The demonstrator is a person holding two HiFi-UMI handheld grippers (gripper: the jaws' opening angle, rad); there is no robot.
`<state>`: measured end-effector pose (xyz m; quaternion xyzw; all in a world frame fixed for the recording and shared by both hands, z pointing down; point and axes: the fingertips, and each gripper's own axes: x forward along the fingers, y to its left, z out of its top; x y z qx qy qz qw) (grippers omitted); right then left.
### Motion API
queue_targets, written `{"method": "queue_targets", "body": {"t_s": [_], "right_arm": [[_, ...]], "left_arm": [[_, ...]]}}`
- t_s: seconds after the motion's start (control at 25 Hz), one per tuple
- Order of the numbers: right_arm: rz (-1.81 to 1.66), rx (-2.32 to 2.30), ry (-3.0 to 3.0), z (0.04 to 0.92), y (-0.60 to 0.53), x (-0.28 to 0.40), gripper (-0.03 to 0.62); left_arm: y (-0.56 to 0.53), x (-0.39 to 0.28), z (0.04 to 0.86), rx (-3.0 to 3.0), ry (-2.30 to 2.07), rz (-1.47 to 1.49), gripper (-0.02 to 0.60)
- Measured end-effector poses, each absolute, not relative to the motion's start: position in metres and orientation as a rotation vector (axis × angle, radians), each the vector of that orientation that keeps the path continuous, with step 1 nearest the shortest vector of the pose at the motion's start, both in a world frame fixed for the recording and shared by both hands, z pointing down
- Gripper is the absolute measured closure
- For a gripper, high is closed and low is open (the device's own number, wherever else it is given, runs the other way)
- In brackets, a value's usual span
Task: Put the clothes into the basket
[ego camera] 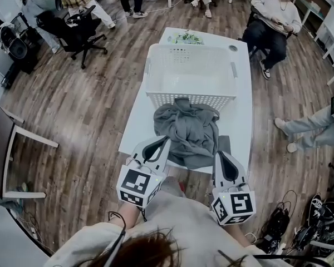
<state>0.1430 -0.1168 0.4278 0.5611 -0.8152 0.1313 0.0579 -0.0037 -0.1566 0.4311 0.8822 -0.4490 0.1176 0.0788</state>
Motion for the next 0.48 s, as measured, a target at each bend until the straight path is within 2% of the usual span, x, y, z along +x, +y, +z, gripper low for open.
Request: {"method": "queue_targets", "body": {"t_s": [0.48], "right_arm": [[0.447, 1.709, -2.436, 0.441, -0.124, 0.152, 0.577]], "left_arm": [[-0.176, -0.004, 0.434, 2.741, -1.273, 0.376, 0.568]]}}
